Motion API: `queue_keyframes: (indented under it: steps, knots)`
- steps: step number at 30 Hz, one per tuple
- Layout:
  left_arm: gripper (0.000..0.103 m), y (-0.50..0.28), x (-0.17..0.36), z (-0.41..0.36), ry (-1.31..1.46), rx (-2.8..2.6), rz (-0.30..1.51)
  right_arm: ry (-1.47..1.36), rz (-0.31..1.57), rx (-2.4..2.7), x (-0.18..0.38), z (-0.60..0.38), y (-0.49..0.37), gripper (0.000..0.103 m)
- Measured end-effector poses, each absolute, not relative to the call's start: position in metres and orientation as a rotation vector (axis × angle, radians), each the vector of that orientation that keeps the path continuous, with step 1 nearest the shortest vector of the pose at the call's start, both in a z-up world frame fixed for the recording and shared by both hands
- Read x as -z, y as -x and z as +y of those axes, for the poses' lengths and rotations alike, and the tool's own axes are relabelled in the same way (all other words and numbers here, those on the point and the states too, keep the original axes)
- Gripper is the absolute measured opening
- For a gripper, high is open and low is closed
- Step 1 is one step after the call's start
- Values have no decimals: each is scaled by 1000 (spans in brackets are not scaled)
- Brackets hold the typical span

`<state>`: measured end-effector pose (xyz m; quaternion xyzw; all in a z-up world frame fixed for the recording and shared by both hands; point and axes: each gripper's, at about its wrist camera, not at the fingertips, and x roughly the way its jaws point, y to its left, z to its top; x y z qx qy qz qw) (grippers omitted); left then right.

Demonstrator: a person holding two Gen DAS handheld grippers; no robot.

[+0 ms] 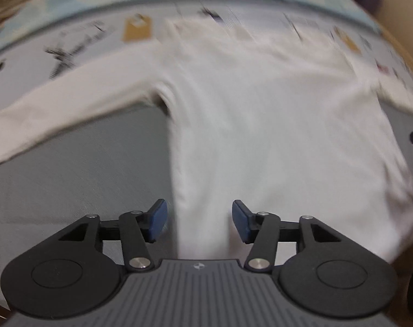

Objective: Fold small clothes

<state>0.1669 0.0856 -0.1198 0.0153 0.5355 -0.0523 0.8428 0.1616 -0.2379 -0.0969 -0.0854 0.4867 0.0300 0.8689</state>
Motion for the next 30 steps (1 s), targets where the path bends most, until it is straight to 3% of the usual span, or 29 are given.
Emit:
queue_keyframes:
  steps: [5, 8, 12, 17, 30]
  knots:
    - [66, -179, 98, 94, 26, 33, 1011, -54, 833, 0, 51, -254, -179, 48]
    - [75, -180, 91, 92, 40, 29, 980, -29, 754, 0, 28, -249, -189, 52]
    - [75, -180, 95, 87, 17, 30, 987, 56, 724, -45, 26, -235, -192, 67]
    - [75, -185, 97, 92, 44, -43, 979, 166, 920, -81, 81, -213, -191, 64]
    - [75, -195, 91, 75, 14, -108, 910, 243, 830, -53, 73, -204, -196, 65]
